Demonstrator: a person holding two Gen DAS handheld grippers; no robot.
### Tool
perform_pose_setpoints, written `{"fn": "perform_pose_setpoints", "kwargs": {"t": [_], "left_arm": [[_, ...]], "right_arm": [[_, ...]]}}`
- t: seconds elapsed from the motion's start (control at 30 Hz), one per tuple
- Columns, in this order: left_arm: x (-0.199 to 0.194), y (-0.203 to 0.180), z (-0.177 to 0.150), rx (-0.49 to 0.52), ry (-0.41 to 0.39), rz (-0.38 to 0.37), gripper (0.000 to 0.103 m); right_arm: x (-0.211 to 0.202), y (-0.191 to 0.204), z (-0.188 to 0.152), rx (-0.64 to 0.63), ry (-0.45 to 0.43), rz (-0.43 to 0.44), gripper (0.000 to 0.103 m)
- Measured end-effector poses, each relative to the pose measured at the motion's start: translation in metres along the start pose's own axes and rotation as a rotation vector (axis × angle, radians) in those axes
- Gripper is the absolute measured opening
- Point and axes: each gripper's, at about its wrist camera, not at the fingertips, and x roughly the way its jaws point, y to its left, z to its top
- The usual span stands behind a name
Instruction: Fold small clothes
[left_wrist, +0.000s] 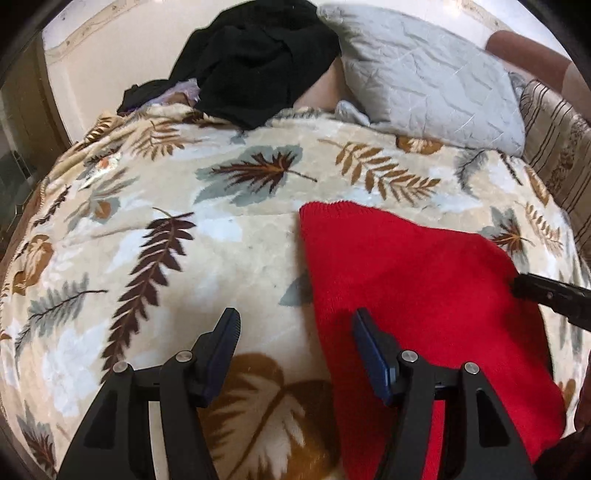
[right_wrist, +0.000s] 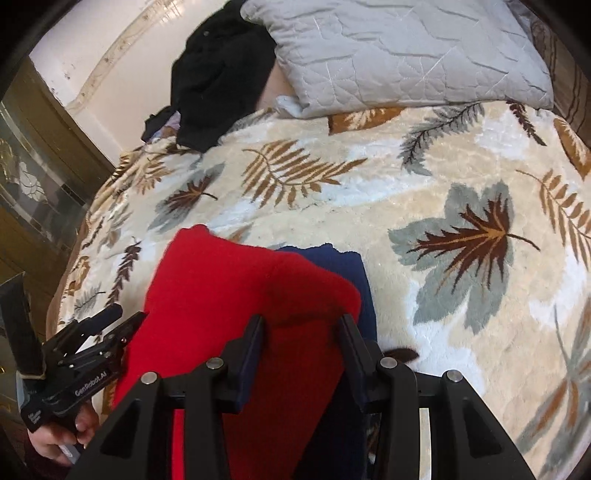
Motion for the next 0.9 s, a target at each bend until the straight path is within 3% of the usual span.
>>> {"fn": "perform_pose_setpoints", "kwargs": {"t": [0.13, 0.3, 0.4, 0.53, 0.7, 0.9], "left_arm": [[-0.037, -0.002, -0.023, 0.024, -0.040, -0.029, 0.064], [-0.049, -0.016, -0.051, 0.060, -0.013, -0.001, 0.065], [-0.047, -0.021, -0.072, 0.064, -0.007, 0.038, 0.066], [-0.045, -0.025, -0.081, 0.062, -0.011, 0.078, 0.067], [-0.067, -0.028, -0.083, 0.049, -0.040, 0.075, 0.067], [-0.113, -0.035, -0.095, 0.056, -0.131, 0.090, 0.071]], "right_arm": [[-0.035, 0.012, -0.022, -0.054, -0.028, 0.023, 0.045], [-0.063, 0.035, -0.062, -0.146, -0.021, 0.027, 0.045], [-0.062, 0.042, -0.088, -0.192, 0.007, -0.010, 0.045], [-0.031, 0.031, -0.109, -0.175, 0.097, -0.051, 0.045], [-0.050, 0.034, -0.110, -0.160, 0.055, -0.041, 0.045], [-0.097, 0.036, -0.117, -0.135, -0.039, -0.057, 0.047]]}}
